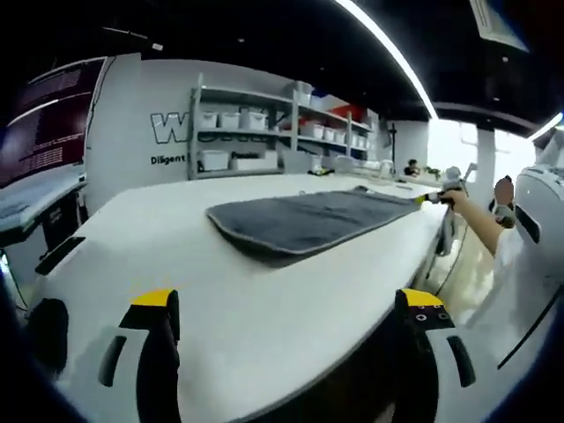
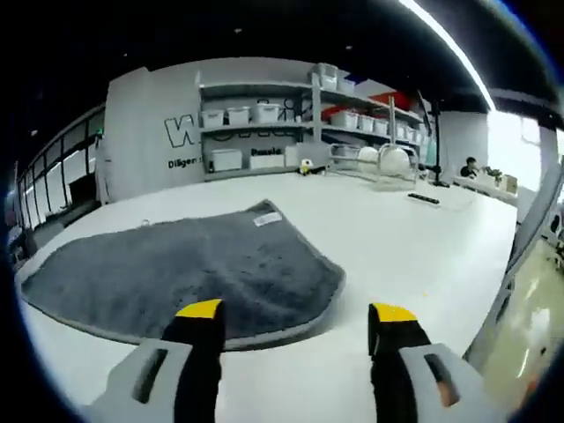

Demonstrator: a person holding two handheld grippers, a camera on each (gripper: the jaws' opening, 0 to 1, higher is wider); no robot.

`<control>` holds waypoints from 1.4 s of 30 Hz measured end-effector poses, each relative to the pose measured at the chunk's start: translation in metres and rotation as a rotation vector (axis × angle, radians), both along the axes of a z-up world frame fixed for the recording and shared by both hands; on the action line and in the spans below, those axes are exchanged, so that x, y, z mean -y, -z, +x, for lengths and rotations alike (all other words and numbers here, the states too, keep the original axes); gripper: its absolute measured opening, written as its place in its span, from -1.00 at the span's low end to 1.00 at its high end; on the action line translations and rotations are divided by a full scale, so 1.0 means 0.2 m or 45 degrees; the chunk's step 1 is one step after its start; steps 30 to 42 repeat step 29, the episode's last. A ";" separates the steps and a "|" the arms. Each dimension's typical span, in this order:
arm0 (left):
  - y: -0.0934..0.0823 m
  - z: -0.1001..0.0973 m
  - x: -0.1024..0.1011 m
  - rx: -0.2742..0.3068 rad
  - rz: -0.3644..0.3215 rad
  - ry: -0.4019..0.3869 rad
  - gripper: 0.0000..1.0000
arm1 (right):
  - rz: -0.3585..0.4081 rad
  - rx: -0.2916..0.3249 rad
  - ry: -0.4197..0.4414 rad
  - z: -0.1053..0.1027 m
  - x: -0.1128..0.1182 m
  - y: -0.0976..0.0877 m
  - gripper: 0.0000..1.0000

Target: Open the folded towel by lifting each exposed corner and separating the folded layers until the towel lies flat within the target outline without major curled edges

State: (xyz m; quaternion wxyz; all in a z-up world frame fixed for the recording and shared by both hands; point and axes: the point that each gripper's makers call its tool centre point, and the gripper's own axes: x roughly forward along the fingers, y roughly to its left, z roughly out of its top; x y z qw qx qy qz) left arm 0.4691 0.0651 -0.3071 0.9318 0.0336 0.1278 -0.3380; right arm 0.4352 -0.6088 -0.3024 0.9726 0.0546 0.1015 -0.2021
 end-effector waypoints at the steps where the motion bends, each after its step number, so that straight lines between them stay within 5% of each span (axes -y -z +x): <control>1: -0.05 0.01 -0.04 0.033 0.015 -0.013 0.99 | -0.008 0.031 -0.015 -0.01 -0.05 -0.03 0.84; 5: -0.31 0.06 -0.20 0.202 0.069 -0.052 0.99 | -0.120 0.120 -0.163 -0.05 -0.40 -0.12 0.97; 9: -0.56 0.20 -0.42 0.318 0.128 -0.129 0.99 | -0.098 0.146 -0.294 -0.04 -0.64 -0.10 0.98; 12: -0.56 0.31 -0.59 0.149 0.179 -0.261 0.99 | -0.070 0.134 -0.366 -0.04 -0.76 -0.07 0.99; 15: -0.65 0.26 -0.43 0.310 0.199 -0.177 0.94 | -0.113 0.148 -0.431 -0.05 -0.88 -0.09 0.99; 18: -0.56 0.12 -0.17 0.311 0.073 -0.066 0.96 | -0.149 0.113 -0.443 -0.05 -0.92 -0.08 0.99; 21: -0.35 0.03 0.01 0.215 -0.053 -0.014 0.97 | -0.165 0.082 -0.448 -0.03 -0.90 -0.09 0.99; 24: -0.14 0.02 0.07 0.054 -0.074 0.003 0.98 | -0.179 0.026 -0.406 -0.05 -0.82 -0.08 0.99; 26: -0.09 0.03 0.07 0.025 -0.048 0.002 0.99 | -0.188 0.012 -0.363 -0.08 -0.77 -0.08 0.99; 42: -0.09 0.05 0.05 0.033 -0.011 -0.006 0.99 | -0.194 -0.008 -0.309 -0.14 -0.70 -0.07 0.99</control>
